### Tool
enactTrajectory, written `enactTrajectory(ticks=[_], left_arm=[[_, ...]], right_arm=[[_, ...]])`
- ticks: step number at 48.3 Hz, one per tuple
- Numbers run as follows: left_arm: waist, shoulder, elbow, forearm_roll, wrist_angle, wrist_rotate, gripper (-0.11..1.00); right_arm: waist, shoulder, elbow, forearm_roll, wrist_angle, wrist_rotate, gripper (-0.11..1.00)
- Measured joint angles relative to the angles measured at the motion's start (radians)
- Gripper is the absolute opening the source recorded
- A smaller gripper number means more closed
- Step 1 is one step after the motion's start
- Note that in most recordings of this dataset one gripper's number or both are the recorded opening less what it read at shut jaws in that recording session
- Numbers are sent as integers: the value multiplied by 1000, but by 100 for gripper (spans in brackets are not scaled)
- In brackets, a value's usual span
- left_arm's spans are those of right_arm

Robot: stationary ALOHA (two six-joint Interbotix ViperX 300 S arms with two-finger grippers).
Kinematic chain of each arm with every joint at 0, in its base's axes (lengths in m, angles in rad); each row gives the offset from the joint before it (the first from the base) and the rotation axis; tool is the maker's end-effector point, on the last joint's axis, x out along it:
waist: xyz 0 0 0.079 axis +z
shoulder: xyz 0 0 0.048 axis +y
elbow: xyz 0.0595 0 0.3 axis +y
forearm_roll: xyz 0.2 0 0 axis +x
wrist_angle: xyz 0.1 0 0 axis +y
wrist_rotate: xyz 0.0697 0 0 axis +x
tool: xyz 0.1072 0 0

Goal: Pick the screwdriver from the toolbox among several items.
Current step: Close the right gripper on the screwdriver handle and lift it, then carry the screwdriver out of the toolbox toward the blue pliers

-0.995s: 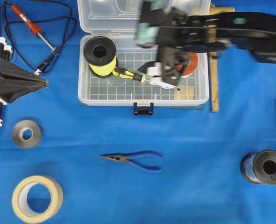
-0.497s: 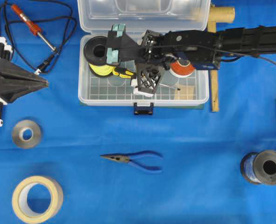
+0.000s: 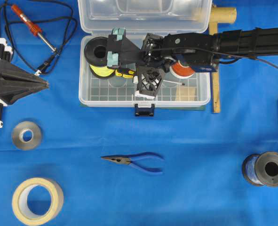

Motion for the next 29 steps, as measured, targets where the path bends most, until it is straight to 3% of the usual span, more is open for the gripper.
enactTrajectory(ticks=[6, 17, 29], left_arm=[[2, 0, 0, 0, 0, 0, 0], [0, 0, 0, 0, 0, 0, 0], [0, 0, 0, 0, 0, 2, 0]], right_arm=[[-2, -80, -2, 2, 55, 9, 25], [17, -284, -2, 2, 187, 86, 25], [215, -353, -2, 2, 187, 173, 25]])
